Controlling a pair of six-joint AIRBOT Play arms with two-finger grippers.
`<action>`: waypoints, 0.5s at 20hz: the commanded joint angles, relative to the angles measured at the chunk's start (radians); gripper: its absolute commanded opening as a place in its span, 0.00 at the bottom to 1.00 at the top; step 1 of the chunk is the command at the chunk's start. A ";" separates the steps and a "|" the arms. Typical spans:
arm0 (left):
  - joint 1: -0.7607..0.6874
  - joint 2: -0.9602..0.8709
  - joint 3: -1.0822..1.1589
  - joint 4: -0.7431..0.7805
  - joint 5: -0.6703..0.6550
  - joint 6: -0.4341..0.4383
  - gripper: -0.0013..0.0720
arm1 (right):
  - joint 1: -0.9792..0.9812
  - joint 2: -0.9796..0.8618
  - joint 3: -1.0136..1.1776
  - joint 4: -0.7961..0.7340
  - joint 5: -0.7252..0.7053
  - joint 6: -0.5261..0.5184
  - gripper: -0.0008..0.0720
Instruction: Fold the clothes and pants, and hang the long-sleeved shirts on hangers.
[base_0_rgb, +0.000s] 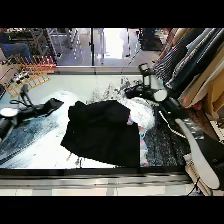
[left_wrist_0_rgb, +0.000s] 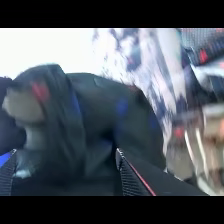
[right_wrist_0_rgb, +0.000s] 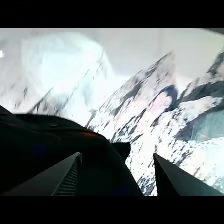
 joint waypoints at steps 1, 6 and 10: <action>0.084 0.084 0.050 0.226 -0.256 0.010 0.87 | -0.101 0.111 0.001 -0.010 0.261 0.193 0.70; 0.095 0.120 -0.053 0.483 -0.489 -0.123 0.87 | -0.264 0.328 -0.341 -0.034 0.718 0.333 0.70; 0.095 0.120 -0.276 0.402 -0.467 -0.187 0.87 | -0.283 0.534 -0.771 -0.022 0.706 0.405 0.73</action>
